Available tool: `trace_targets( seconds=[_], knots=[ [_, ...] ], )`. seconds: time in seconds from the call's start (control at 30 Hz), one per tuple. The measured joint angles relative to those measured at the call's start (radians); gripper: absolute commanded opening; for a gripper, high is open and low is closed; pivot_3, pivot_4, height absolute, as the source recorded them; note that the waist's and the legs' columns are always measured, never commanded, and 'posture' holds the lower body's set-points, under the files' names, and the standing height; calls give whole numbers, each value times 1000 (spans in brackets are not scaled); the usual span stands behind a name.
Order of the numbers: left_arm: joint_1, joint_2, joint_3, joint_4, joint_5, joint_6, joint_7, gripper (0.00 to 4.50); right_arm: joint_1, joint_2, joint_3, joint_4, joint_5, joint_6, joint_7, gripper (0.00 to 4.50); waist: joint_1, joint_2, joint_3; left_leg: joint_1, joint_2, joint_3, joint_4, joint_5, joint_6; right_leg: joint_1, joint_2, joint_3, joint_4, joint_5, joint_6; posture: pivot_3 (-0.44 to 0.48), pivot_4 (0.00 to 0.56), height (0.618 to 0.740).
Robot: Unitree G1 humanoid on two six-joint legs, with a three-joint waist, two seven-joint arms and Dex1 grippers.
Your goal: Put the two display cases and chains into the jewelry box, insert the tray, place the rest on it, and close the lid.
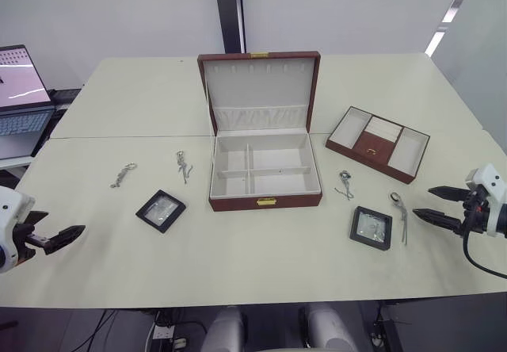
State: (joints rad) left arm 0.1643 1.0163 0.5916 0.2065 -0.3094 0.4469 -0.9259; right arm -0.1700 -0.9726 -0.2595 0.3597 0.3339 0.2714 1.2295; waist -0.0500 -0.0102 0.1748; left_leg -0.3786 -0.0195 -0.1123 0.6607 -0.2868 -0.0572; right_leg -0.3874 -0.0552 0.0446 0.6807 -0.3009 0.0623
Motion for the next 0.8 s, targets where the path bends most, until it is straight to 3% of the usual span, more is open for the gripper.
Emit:
trace_targets(
  seconds=[0.37,0.57,0.8],
  knots=[
    [-21,-35,0,-3,-3,-1,19,4500,2,-7,-5,-24,18,23,8,4442,0,0,0,0,0,0,0,0,0,0,0,0,0,0,0,0,150,740],
    [-45,-60,0,-27,-11,2,25,4500,-20,-2,-26,-188,117,133,2,4442,1,0,0,0,1,0,0,0,0,0,0,0,0,0,0,0,150,740],
    [-156,-187,-4,-83,-63,18,125,4500,-133,95,57,-442,225,276,-54,4442,4,0,0,-1,1,-1,1,0,0,0,0,0,0,0,0,0,150,740]
  ],
)
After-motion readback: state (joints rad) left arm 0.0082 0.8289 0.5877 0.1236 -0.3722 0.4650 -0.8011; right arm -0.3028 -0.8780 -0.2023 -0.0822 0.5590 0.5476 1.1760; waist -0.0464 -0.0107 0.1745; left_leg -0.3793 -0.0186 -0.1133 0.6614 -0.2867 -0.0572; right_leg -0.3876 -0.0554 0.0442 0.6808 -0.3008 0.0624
